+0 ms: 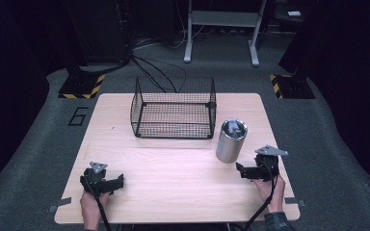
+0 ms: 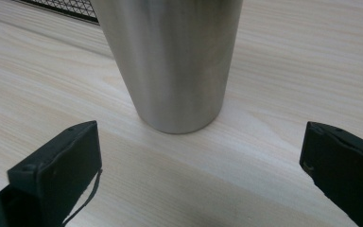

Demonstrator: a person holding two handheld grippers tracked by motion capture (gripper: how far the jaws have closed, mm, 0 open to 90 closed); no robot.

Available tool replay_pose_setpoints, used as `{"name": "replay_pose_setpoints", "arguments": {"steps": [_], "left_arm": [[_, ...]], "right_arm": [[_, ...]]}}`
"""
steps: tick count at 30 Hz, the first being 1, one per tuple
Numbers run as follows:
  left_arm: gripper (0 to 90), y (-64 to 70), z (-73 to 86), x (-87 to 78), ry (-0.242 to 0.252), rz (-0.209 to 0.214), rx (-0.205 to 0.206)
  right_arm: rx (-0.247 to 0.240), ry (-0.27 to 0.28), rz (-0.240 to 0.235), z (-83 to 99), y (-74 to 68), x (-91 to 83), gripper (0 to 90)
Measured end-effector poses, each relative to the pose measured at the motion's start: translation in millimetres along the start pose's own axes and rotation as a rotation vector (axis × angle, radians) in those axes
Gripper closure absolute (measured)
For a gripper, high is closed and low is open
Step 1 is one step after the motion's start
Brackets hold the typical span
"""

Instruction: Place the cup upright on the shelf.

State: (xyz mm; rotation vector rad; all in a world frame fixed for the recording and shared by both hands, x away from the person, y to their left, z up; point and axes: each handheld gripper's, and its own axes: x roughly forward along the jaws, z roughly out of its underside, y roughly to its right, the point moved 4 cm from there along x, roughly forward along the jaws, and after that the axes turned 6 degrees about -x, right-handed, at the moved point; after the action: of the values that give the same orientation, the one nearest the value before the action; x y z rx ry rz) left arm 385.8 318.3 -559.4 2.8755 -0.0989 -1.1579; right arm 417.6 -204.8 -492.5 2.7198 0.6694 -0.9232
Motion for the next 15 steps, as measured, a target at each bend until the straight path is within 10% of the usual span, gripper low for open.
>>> {"name": "replay_pose_setpoints", "arguments": {"steps": [15], "left_arm": [[0.4, 0.2, 0.0, -0.1, 0.001, -0.002, 0.003]], "right_arm": [[-0.014, 0.061, -0.016, -25.9, -6.2, 0.3, 0.0]]}}
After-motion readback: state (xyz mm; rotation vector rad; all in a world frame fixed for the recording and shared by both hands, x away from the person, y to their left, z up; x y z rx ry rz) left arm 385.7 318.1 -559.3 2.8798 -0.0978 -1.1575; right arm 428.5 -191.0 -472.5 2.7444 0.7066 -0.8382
